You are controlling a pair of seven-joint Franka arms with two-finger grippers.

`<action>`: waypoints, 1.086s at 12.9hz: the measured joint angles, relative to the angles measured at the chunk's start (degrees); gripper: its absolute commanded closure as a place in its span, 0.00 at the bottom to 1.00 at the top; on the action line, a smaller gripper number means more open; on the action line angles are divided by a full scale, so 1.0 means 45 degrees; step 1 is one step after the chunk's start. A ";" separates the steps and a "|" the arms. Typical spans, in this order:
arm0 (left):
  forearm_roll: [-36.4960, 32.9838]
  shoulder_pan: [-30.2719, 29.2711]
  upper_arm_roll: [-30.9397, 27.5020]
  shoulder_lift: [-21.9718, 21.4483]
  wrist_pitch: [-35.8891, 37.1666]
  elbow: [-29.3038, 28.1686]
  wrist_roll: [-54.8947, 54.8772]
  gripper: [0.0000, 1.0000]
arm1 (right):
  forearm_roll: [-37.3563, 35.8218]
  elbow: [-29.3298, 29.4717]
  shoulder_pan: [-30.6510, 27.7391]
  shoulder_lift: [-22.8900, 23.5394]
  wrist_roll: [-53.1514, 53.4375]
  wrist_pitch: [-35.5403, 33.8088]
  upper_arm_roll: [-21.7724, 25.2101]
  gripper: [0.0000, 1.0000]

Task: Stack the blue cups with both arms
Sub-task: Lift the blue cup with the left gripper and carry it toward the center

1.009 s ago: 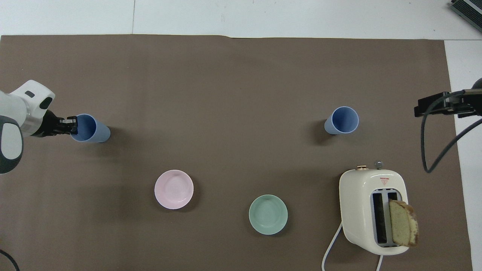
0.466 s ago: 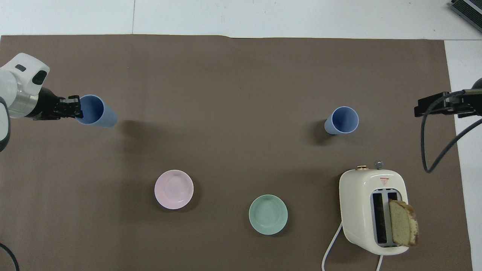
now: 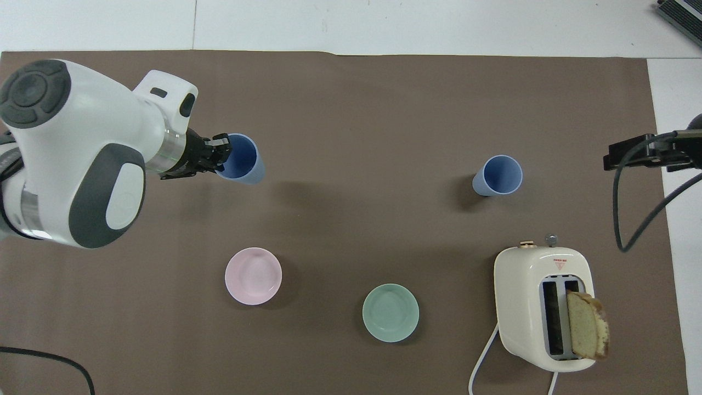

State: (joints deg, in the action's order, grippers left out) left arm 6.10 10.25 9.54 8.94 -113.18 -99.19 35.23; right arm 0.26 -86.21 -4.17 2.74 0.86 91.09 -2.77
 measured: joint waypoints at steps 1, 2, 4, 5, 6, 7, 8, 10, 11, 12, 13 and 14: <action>0.0002 0.0453 0.0011 0.0032 -0.0011 -0.0006 0.0502 1.00 | 0.0000 0.0000 0.0000 0.0000 0.0000 0.0000 0.0000 0.00; 0.0002 0.0947 0.0015 0.0108 -0.0148 -0.0041 0.1004 1.00 | 0.0000 0.0000 0.0000 0.0000 0.0000 0.0000 0.0000 0.00; 0.0002 0.1921 0.0024 0.0515 -0.1143 -0.0241 0.1856 1.00 | 0.0000 0.0000 0.0000 0.0000 0.0000 0.0000 0.0000 0.00; 0.0002 0.2279 0.0025 0.0835 -0.1609 -0.0316 0.2133 1.00 | 0.0000 0.0000 0.0000 0.0000 0.0000 0.0000 0.0000 0.00; 0.0002 0.2500 0.0025 0.1146 -0.1945 -0.0356 0.2254 1.00 | 0.0000 0.0000 0.0000 0.0000 0.0000 0.0000 0.0000 0.00; 0.0002 0.2596 0.0018 0.1428 -0.2202 -0.0360 0.2275 1.00 | 0.0000 0.0000 0.0000 0.0000 0.0000 0.0000 0.0000 0.00; -0.0001 0.2630 0.0001 0.1664 -0.2392 -0.0372 0.2274 1.00 | 0.0000 0.0000 0.0000 0.0000 0.0000 0.0000 0.0000 0.00; -0.0005 0.2659 0.0001 0.1919 -0.2621 -0.0442 0.2265 1.00 | 0.0000 0.0000 0.0000 0.0000 0.0000 0.0000 0.0000 0.00; -0.0006 0.2664 0.0004 0.1948 -0.2737 -0.0530 0.2259 1.00 | 0.0000 0.0000 0.0000 0.0000 0.0000 0.0000 0.0000 0.00; -0.0006 0.2666 0.0004 0.1947 -0.2806 -0.0621 0.2258 1.00 | 0.0000 0.0000 0.0000 0.0000 0.0000 0.0000 0.0000 0.00; -0.0006 0.2668 0.0007 0.1948 -0.2879 -0.0722 0.2258 1.00 | 0.0000 0.0000 0.0000 0.0000 0.0000 0.0000 0.0000 0.00; -0.0007 0.2673 0.0011 0.1947 -0.2897 -0.0805 0.2251 1.00 | 0.0000 0.0000 0.0000 0.0000 0.0000 0.0000 0.0000 0.00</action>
State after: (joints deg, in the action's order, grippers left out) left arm 6.07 22.27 9.59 17.70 -126.22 -102.81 45.36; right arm 0.26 -86.21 -4.17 2.74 0.86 91.09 -2.77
